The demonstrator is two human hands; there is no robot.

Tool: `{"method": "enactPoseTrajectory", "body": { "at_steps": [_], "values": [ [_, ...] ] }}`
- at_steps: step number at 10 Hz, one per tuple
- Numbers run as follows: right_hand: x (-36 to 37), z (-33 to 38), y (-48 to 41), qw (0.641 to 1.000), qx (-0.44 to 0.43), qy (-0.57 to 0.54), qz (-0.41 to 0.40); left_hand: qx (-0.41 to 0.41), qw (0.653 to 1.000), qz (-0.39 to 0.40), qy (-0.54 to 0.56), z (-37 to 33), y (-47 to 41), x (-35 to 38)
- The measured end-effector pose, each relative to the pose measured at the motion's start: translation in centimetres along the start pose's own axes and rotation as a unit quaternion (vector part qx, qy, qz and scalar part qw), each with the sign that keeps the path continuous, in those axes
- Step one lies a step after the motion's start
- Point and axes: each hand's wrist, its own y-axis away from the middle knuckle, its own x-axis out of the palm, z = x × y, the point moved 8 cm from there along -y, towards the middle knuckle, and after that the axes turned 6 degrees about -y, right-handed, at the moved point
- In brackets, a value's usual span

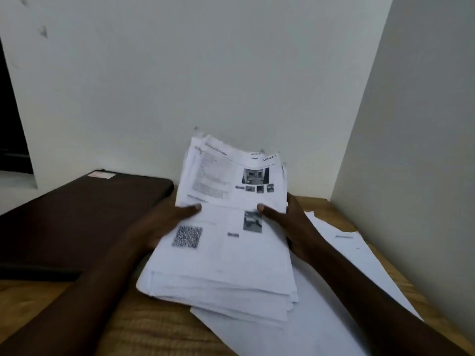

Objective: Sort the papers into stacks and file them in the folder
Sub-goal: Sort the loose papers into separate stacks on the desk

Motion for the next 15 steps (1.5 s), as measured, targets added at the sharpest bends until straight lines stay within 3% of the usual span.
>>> {"method": "enactPoseTrajectory", "body": {
  "at_steps": [1,2,3,5,7,9,10,11,12,13,14,15],
  "values": [
    [0.5,0.9,1.7,0.988,0.039,0.144,-0.030,0.037,0.994,-0.100,0.007,-0.9,0.4,-3.0],
    [2.5,2.6,4.3,0.933,0.014,0.360,0.009,0.050,0.980,-0.190,0.034,-1.8,1.4,-6.2],
    [5.7,3.9,7.8,0.858,-0.024,0.505,0.094,0.037,0.966,-0.242,0.087,-1.4,2.1,-8.4],
    [8.8,0.4,12.9,0.793,0.091,0.563,0.216,0.034,0.954,-0.249,0.166,-1.5,2.1,-8.2],
    [9.1,0.1,12.2,0.795,0.080,0.566,0.204,0.041,0.966,-0.242,0.086,-2.1,2.2,-7.1],
    [8.6,1.5,11.1,0.796,-0.002,0.581,0.173,0.060,0.975,-0.207,0.051,-1.1,0.8,-8.5],
    [6.2,3.9,9.4,0.840,-0.038,0.530,0.109,0.063,0.982,-0.161,0.077,-0.8,0.1,-8.8],
    [1.2,7.0,6.7,0.924,-0.010,0.381,0.022,0.061,0.985,-0.066,0.150,-1.7,1.2,-6.3],
    [-4.2,10.3,5.1,0.957,-0.006,0.277,-0.090,0.058,0.982,-0.028,0.177,-1.9,1.4,-4.8],
    [-8.5,15.0,4.4,0.968,-0.113,0.134,-0.181,0.059,0.987,-0.061,0.135,-2.2,1.3,-4.8],
    [-9.3,18.9,3.5,0.971,-0.194,-0.104,-0.090,0.025,0.987,-0.071,0.145,-1.8,0.7,-3.9],
    [-9.1,19.6,2.8,0.952,-0.199,-0.216,-0.084,-0.018,0.991,-0.107,0.082,-0.4,0.3,-4.2]
  ]
}}
